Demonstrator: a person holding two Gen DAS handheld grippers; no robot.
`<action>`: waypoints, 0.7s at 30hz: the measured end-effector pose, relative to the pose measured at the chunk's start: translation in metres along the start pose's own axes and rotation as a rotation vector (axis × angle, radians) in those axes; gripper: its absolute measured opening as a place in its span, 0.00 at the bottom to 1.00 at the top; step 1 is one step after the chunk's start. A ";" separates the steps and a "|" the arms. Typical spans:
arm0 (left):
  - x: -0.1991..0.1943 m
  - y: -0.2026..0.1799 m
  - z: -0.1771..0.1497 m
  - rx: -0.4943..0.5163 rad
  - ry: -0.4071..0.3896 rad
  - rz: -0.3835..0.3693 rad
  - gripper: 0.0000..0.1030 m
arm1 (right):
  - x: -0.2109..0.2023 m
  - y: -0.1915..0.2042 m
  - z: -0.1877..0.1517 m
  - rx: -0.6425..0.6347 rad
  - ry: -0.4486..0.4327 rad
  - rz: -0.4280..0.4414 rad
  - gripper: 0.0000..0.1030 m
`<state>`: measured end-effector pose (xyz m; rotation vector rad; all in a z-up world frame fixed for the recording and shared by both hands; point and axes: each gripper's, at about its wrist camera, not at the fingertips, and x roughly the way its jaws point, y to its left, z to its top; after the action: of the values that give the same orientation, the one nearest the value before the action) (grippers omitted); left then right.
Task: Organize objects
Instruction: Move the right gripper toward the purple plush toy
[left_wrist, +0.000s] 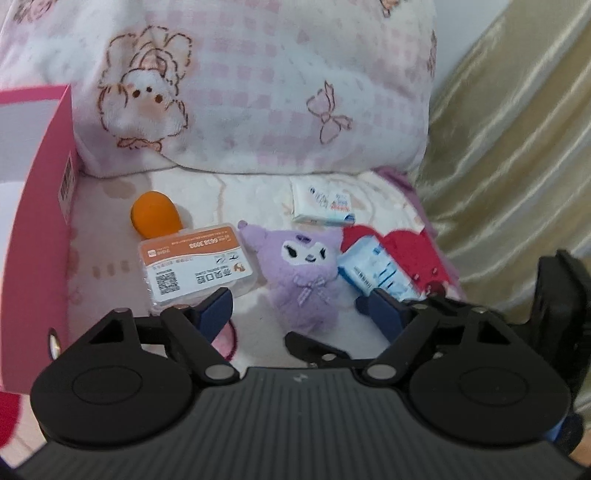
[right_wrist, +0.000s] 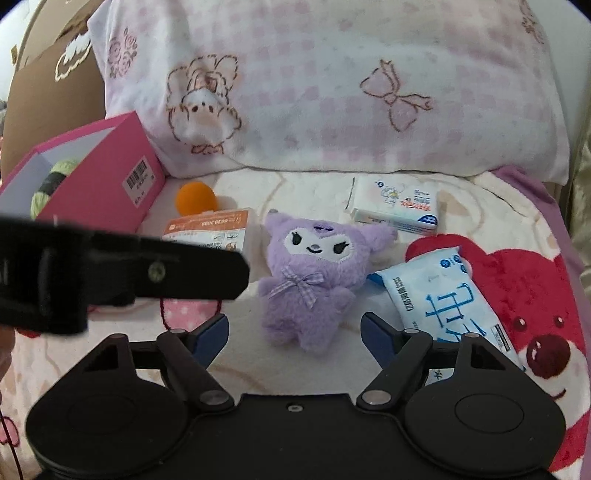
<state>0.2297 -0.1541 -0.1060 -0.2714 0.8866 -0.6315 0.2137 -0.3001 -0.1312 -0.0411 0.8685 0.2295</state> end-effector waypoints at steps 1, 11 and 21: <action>0.001 0.003 -0.001 -0.013 -0.004 -0.013 0.76 | 0.000 0.002 0.001 -0.007 -0.007 -0.007 0.78; 0.022 0.018 -0.010 -0.049 -0.006 -0.102 0.53 | 0.025 -0.001 -0.003 -0.030 0.071 -0.100 0.69; 0.033 0.027 -0.015 -0.072 -0.038 -0.138 0.50 | 0.033 0.001 0.001 0.005 0.059 -0.092 0.66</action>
<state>0.2445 -0.1527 -0.1489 -0.4113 0.8601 -0.7205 0.2344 -0.2935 -0.1558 -0.0831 0.9234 0.1409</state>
